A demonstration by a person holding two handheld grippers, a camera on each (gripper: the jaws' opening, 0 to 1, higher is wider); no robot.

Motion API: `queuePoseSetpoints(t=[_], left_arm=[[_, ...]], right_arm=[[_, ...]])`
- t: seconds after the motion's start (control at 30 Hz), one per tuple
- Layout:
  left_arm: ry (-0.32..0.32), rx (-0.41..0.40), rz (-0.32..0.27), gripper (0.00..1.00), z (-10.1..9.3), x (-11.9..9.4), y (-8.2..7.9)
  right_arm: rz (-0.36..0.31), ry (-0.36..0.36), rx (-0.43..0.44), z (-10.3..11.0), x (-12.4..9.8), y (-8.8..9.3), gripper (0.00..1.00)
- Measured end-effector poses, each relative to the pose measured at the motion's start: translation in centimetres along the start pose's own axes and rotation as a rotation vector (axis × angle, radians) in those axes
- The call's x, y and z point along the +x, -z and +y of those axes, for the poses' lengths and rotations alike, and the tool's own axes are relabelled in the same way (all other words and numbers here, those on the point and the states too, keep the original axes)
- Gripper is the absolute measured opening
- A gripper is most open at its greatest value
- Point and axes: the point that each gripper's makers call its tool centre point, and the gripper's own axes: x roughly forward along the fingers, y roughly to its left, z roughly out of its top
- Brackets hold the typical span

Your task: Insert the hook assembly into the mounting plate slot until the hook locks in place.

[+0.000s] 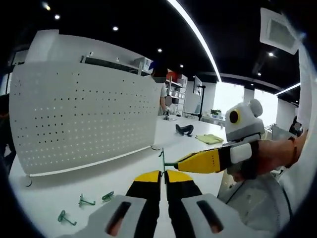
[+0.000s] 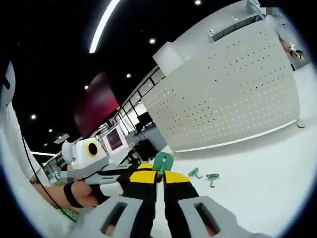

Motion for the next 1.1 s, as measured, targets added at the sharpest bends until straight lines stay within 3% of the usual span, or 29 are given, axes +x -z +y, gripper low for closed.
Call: queuePoseSetpoints(t=[0.17,0.6,0.9,1.1], left_arm=[[-0.024,0.022,-0.005,0.04,0.2,0.0,-0.1],[-0.061,0.040,-0.020,0.06,1.0,-0.5,-0.6],[-0.082,0.044,-0.035,0.16,1.5,-0.7,-0.7],[-0.087,0.043,-0.032,0.16,1.8,-1.2,-0.2]], right_arm=[[-0.010,0.030,0.084,-0.1,0.1,0.0,0.02],[-0.007,0.038,0.061,0.5,1.0,-0.4,0.02],[0.007,0.048,0.012,0.9,1.4,-0.5,0.02],[-0.001,0.072,-0.009,0.6,1.5,-1.0,0.02]])
